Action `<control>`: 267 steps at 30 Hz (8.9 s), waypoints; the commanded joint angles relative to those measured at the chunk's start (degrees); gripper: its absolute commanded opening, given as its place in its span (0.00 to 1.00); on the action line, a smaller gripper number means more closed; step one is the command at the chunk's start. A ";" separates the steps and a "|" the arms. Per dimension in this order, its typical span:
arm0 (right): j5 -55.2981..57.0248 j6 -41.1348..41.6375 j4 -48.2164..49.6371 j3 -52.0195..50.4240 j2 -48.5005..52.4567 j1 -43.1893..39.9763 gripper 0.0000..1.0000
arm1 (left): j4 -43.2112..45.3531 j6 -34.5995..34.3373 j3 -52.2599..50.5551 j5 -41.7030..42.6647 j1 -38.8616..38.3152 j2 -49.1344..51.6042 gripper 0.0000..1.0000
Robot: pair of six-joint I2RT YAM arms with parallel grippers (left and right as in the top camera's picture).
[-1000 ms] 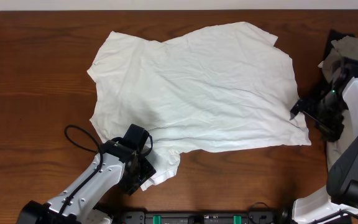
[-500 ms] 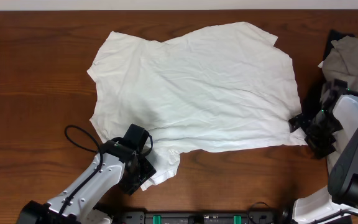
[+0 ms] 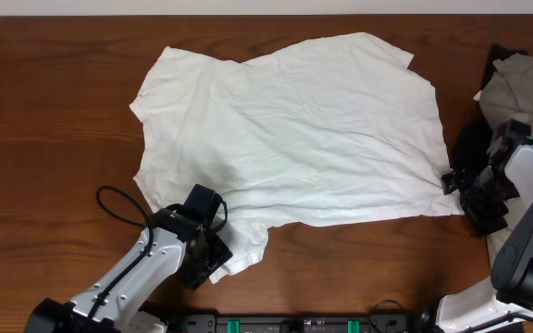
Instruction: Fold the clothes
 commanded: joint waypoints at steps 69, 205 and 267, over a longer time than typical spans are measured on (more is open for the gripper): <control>1.70 0.04 -5.75 -3.26 -12.79 0.52 0.04 | -19.61 4.24 7.98 -5.35 -0.11 -11.80 0.06; -25.51 -33.81 5.88 10.16 -16.79 20.96 0.96 | -5.01 21.05 24.83 -34.16 5.18 -9.81 0.98; -16.35 -0.87 24.83 23.19 14.14 70.99 0.67 | -9.31 14.05 23.89 -26.23 35.91 -3.30 0.98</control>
